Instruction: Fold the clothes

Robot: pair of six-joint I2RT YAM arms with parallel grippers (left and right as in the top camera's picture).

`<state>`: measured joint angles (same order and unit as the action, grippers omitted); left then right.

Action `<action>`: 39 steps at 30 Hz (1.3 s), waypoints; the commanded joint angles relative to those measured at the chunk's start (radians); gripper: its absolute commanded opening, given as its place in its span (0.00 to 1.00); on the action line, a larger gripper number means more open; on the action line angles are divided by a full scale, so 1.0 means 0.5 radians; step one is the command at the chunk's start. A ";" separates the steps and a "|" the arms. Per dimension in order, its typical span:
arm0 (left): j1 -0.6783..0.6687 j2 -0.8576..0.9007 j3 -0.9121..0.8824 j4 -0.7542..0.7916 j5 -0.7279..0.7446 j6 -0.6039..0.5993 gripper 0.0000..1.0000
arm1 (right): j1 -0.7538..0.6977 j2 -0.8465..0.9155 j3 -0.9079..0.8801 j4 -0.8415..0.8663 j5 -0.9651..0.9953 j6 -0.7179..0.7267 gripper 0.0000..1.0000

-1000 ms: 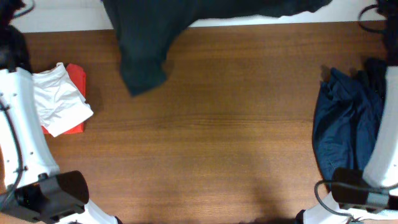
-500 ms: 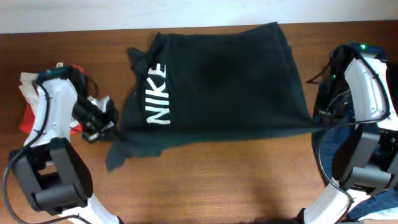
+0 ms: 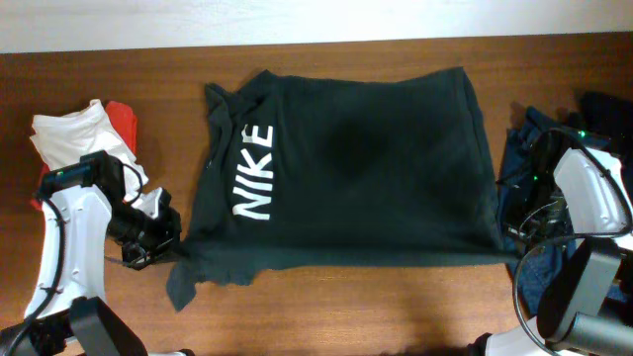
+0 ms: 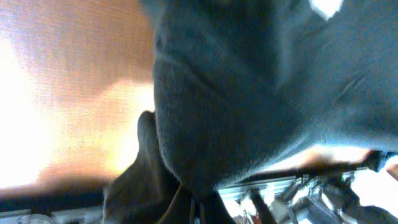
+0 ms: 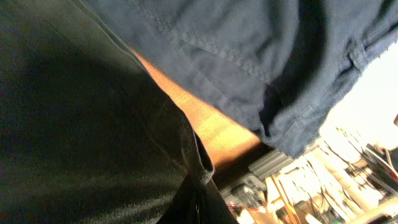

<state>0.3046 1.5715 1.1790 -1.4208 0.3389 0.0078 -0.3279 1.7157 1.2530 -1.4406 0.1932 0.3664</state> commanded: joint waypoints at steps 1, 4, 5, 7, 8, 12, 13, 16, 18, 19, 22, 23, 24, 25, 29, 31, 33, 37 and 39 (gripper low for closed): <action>-0.007 -0.031 -0.063 0.544 0.543 0.014 0.00 | -0.013 -0.024 -0.004 0.411 -0.252 -0.156 0.04; -0.076 -0.024 -0.228 1.211 0.604 -0.244 0.00 | -0.012 -0.022 -0.005 0.958 -0.376 -0.201 0.04; -0.085 -0.019 -0.238 1.328 0.604 -0.286 0.00 | -0.012 -0.018 -0.005 1.056 -0.418 -0.201 0.04; -0.166 0.049 -0.238 1.561 0.603 -0.286 0.01 | -0.012 -0.015 -0.005 1.250 -0.433 -0.201 0.05; -0.235 0.133 -0.238 1.675 0.601 -0.307 0.02 | -0.012 -0.014 -0.005 1.336 -0.433 -0.201 0.05; -0.301 0.272 -0.238 1.889 0.565 -0.359 0.23 | 0.009 0.047 -0.005 1.514 -0.488 -0.201 0.18; -0.301 0.272 -0.238 1.930 0.565 -0.359 0.64 | 0.034 0.084 -0.005 1.544 -0.517 -0.201 0.56; -0.259 0.257 -0.236 1.721 0.572 -0.357 0.84 | 0.060 0.098 -0.005 1.462 -0.539 -0.201 0.73; -0.241 0.256 -0.237 1.264 0.434 -0.257 0.67 | 0.073 0.098 -0.005 1.280 -0.545 -0.201 0.51; -0.257 0.256 -0.238 1.107 0.223 -0.245 0.61 | 0.095 0.102 -0.006 1.232 -0.545 -0.201 0.42; -0.336 0.256 -0.348 1.126 0.037 -0.245 0.55 | 0.229 0.156 -0.019 1.218 -0.544 -0.308 0.38; -0.341 0.256 -0.404 1.239 0.031 -0.245 0.56 | 0.277 0.212 -0.019 1.214 -0.537 -0.306 0.32; -0.342 0.256 -0.455 1.345 0.021 -0.245 0.56 | 0.288 0.252 -0.019 1.202 -0.528 -0.306 0.30; -0.342 0.256 -0.504 1.421 0.021 -0.245 0.56 | 0.289 0.309 -0.019 1.180 -0.528 -0.306 0.25; -0.342 0.256 -0.513 1.549 0.022 -0.246 0.47 | 0.289 0.462 -0.019 1.130 -0.517 -0.306 0.24; -0.342 0.256 -0.513 1.575 -0.040 -0.246 0.17 | 0.289 0.479 -0.020 1.115 -0.443 -0.305 0.24; -0.342 0.256 -0.513 1.625 -0.066 -0.246 0.03 | 0.289 0.479 -0.019 1.109 -0.399 -0.306 0.24; -0.342 0.218 -0.435 1.449 -0.733 -0.285 0.00 | 0.287 0.479 -0.020 1.041 -0.217 -0.304 0.20; -0.342 0.145 -0.356 1.193 -1.306 -0.497 0.00 | 0.283 0.479 -0.020 1.016 -0.146 -0.298 0.20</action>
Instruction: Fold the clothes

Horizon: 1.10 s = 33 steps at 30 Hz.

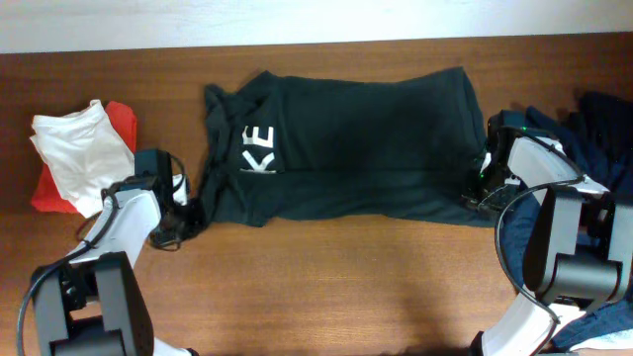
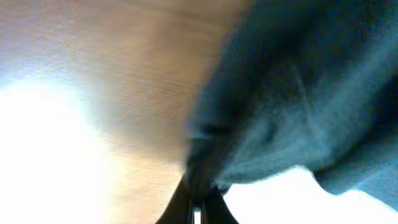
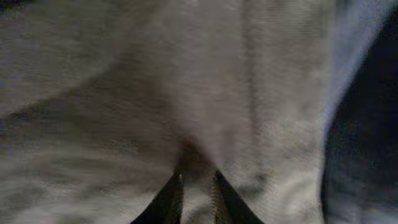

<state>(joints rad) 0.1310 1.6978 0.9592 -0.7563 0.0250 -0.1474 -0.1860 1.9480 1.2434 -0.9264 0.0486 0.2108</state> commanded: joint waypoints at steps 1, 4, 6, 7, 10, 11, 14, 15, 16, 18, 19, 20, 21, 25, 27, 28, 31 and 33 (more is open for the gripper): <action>0.005 -0.119 0.083 -0.168 -0.674 -0.188 0.03 | -0.001 0.014 -0.001 -0.018 0.143 0.014 0.20; 0.005 -0.122 0.082 -0.265 -0.748 -0.192 0.04 | -0.001 0.014 -0.001 -0.129 0.145 0.014 0.20; 0.005 -0.122 0.083 -0.259 -0.824 -0.191 0.35 | -0.001 0.014 -0.001 -0.145 0.145 0.014 0.20; 0.011 -0.124 0.092 -0.269 -0.867 -0.191 0.52 | -0.001 0.014 -0.001 -0.144 0.145 0.014 0.20; 0.031 -0.141 0.258 -0.379 -0.754 -0.198 0.62 | -0.001 0.014 -0.001 -0.133 0.143 0.014 0.20; 0.020 -0.185 0.375 -0.421 -0.565 -0.196 0.62 | -0.001 0.014 -0.001 -0.129 0.143 0.014 0.20; -0.157 -0.238 0.418 -0.359 0.066 -0.068 0.61 | -0.001 0.014 -0.001 -0.123 0.137 0.014 0.20; -0.255 -0.215 0.391 -0.370 0.087 -0.069 0.60 | 0.000 0.014 -0.001 -0.124 0.137 0.014 0.20; -0.323 -0.196 0.355 -0.385 0.095 -0.069 0.61 | -0.001 0.014 -0.001 -0.124 0.137 0.014 0.20; -0.416 -0.186 0.253 -0.351 0.095 -0.069 0.64 | 0.000 0.014 -0.001 -0.124 0.135 0.014 0.20; -0.461 -0.186 0.182 -0.294 0.095 -0.069 0.65 | 0.000 0.014 -0.001 -0.124 0.128 0.014 0.20; -0.488 -0.186 0.114 -0.221 0.094 -0.069 0.65 | 0.000 0.014 -0.001 -0.124 0.128 0.014 0.21; -0.495 -0.186 0.052 -0.159 0.092 -0.069 0.65 | -0.001 0.014 -0.001 -0.127 0.128 0.014 0.21; -0.494 -0.185 -0.085 0.095 0.076 -0.069 0.44 | -0.001 0.014 -0.001 -0.131 0.128 0.014 0.21; -0.494 -0.182 -0.085 0.122 0.033 -0.069 0.44 | 0.000 0.014 -0.001 -0.131 0.128 0.014 0.20; -0.494 -0.176 -0.085 0.131 0.025 -0.069 0.44 | 0.000 0.014 -0.001 -0.130 0.128 0.014 0.20; -0.494 -0.110 -0.085 0.129 0.025 -0.069 0.43 | 0.000 0.014 -0.001 -0.130 0.128 0.014 0.21; -0.494 -0.056 -0.085 0.129 0.027 -0.070 0.19 | -0.001 0.014 -0.001 -0.130 0.129 0.014 0.20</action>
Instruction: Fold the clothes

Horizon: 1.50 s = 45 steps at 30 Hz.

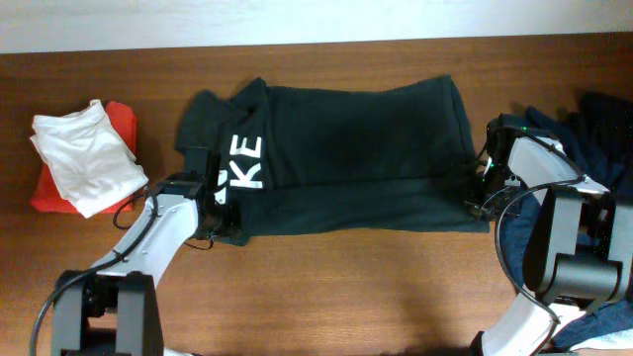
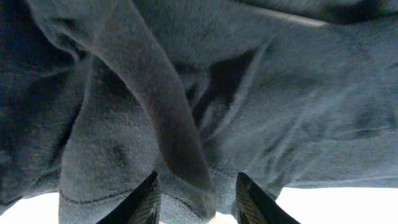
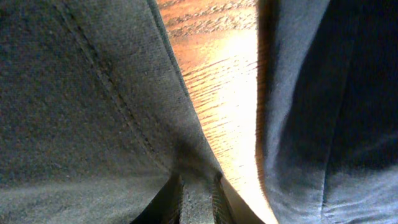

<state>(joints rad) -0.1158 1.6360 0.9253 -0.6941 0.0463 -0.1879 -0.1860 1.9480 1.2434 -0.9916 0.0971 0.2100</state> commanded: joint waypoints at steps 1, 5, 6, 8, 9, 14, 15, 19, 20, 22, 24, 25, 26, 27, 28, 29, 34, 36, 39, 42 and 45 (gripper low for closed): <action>-0.001 0.065 -0.011 0.005 -0.006 0.011 0.00 | -0.001 0.014 -0.001 -0.002 0.032 0.015 0.20; 0.146 -0.082 0.401 -0.038 0.585 0.011 0.00 | -0.001 0.014 -0.001 -0.007 0.032 0.015 0.21; 0.201 -0.096 0.478 -0.038 0.616 0.006 0.01 | -0.001 0.014 0.000 -0.007 0.032 0.015 0.20; 0.327 -0.097 0.524 0.040 0.607 -0.049 0.00 | -0.001 0.014 -0.001 -0.006 0.032 0.015 0.20; 0.452 -0.093 0.514 0.104 0.593 -0.208 0.02 | 0.000 0.014 -0.001 -0.006 0.032 0.015 0.20; 0.526 -0.093 0.500 0.003 0.394 -0.335 0.03 | 0.000 0.014 -0.001 0.000 0.031 0.015 0.20; 0.526 -0.093 0.500 0.009 0.349 -0.335 0.03 | -0.001 0.014 -0.001 0.000 0.032 0.015 0.21; 0.525 -0.093 0.500 -0.008 0.341 -0.335 0.41 | 0.000 0.014 -0.001 0.001 0.032 0.015 0.20; 0.525 -0.093 0.500 -0.055 0.341 -0.335 0.52 | -0.001 0.014 -0.001 0.001 0.032 0.015 0.21; 0.526 -0.094 0.500 -0.150 0.341 -0.333 0.59 | -0.001 0.014 -0.001 0.001 0.031 0.015 0.21; 0.526 -0.094 0.500 -0.208 0.331 -0.245 0.59 | -0.001 0.014 -0.001 0.000 -0.020 0.014 0.21; 0.525 -0.093 0.496 -0.257 0.292 -0.219 0.59 | 0.000 0.014 -0.001 -0.002 -0.036 0.014 0.21; 0.517 -0.094 0.456 -0.267 0.278 -0.220 0.58 | 0.000 0.014 -0.001 -0.008 -0.036 0.014 0.21; 0.507 -0.093 0.400 -0.245 0.278 -0.220 0.57 | 0.000 0.014 -0.001 -0.018 -0.036 0.014 0.21; 0.507 -0.093 0.355 -0.219 0.279 -0.220 0.57 | 0.000 0.014 0.000 -0.031 -0.036 0.014 0.21; 0.507 -0.093 0.237 -0.153 0.280 -0.220 0.57 | 0.000 0.014 -0.001 -0.045 -0.036 0.014 0.21; 0.470 -0.093 0.133 0.004 0.619 -0.098 0.54 | 0.000 0.014 -0.001 -0.045 -0.036 0.014 0.21; 0.353 -0.093 0.108 -0.043 0.595 -0.098 0.54 | 0.000 0.014 0.000 -0.045 -0.036 0.014 0.21; 0.112 -0.093 -0.023 -0.019 0.399 -0.098 0.51 | 0.000 0.014 -0.001 -0.044 -0.035 0.014 0.21; -0.037 -0.093 -0.108 -0.018 0.288 -0.100 0.50 | 0.000 0.014 -0.001 -0.044 -0.035 0.014 0.21; -0.077 -0.093 -0.122 -0.004 0.121 -0.101 0.49 | 0.000 0.014 -0.001 -0.045 -0.036 0.014 0.21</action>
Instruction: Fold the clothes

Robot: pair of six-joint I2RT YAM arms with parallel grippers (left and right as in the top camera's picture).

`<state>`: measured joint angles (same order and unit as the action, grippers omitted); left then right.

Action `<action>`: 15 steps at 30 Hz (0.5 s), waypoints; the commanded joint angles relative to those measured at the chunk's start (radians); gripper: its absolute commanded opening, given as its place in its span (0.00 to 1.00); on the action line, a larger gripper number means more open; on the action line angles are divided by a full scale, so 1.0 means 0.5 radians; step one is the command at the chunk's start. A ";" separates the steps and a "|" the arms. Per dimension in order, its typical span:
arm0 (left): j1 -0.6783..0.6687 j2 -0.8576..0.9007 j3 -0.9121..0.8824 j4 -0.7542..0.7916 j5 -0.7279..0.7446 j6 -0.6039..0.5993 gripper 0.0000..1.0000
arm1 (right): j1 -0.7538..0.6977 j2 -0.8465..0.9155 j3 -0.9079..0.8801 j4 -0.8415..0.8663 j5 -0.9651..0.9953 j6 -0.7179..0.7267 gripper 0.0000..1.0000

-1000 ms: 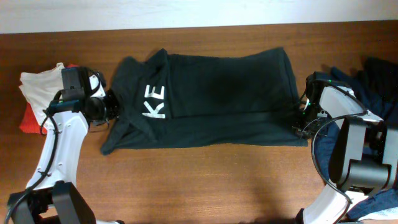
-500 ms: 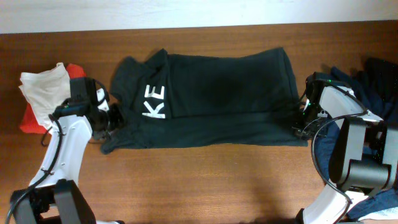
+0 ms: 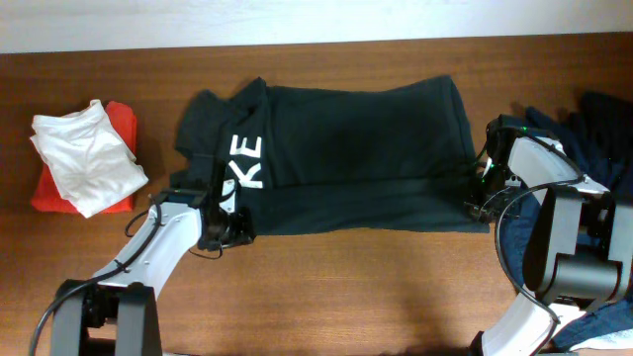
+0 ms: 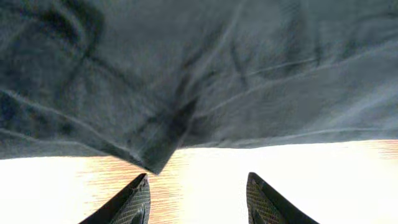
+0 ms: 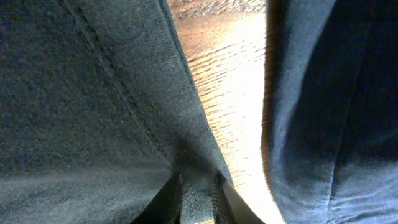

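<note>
A black shirt with white lettering [image 3: 326,158] lies on the wooden table [image 3: 326,287], doubled lengthwise with its fold line running left to right. My left gripper [image 3: 233,229] sits at the shirt's near left corner. In the left wrist view it [image 4: 199,199] is open, the shirt's hem corner [image 4: 155,163] just beyond its fingertips and bare wood between them. My right gripper [image 3: 478,204] is at the near right corner. In the right wrist view it [image 5: 198,200] is shut on the shirt's hem [image 5: 124,93].
A white garment on a red one [image 3: 84,158] lies at the table's left end. Dark blue clothes [image 3: 593,124] are heaped at the right end, right beside my right arm, and show as blue denim [image 5: 336,93] in the right wrist view.
My left gripper, which stood open around a fold of the shirt, is now wider open and drawn back off the hem onto bare wood. The right gripper and the shirt are unchanged.
The shirt lay spread out with both grippers shut on its near corners. Then both grippers were farther back and the near half was doubled over, hiding part of the lettering. Then the left gripper was open on the laid fold; now it is clear while the right holds on.
</note>
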<state>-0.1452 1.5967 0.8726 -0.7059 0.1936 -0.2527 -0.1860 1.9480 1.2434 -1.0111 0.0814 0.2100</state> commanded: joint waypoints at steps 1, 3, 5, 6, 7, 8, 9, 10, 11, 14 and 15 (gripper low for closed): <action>-0.018 -0.014 -0.017 0.037 -0.174 0.021 0.49 | 0.000 0.014 -0.001 -0.006 -0.004 0.014 0.21; -0.018 -0.014 -0.017 0.107 -0.174 0.014 0.49 | 0.000 0.014 -0.001 -0.008 -0.005 0.014 0.21; -0.018 -0.014 -0.017 0.155 -0.172 0.014 0.49 | 0.000 0.014 -0.001 -0.008 -0.004 0.014 0.21; -0.018 -0.014 -0.017 0.155 -0.172 0.014 0.48 | 0.000 0.014 -0.001 -0.008 -0.004 0.014 0.21; -0.018 -0.011 -0.018 0.155 -0.172 0.014 0.47 | 0.000 0.014 -0.001 -0.008 -0.004 0.014 0.21; -0.018 0.013 -0.021 0.155 -0.173 0.014 0.47 | 0.000 0.014 -0.001 -0.008 -0.004 0.014 0.21; -0.018 0.046 -0.024 0.155 -0.172 0.014 0.46 | 0.000 0.014 -0.001 -0.009 -0.004 0.014 0.21; -0.018 0.079 -0.024 0.156 -0.172 0.014 0.45 | 0.000 0.014 -0.001 -0.009 -0.004 0.014 0.21; -0.018 0.095 -0.024 0.174 -0.170 0.014 0.39 | 0.000 0.014 -0.001 -0.009 -0.004 0.014 0.21; -0.018 0.095 -0.024 0.194 -0.156 0.014 0.10 | 0.000 0.014 -0.001 -0.011 -0.004 0.014 0.21; -0.018 0.094 -0.024 0.203 -0.156 0.013 0.02 | 0.000 0.014 -0.001 -0.011 -0.004 0.014 0.21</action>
<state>-0.1505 1.6348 0.8692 -0.6125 0.1154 -0.2516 -0.1860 1.9480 1.2434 -1.0142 0.0814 0.2100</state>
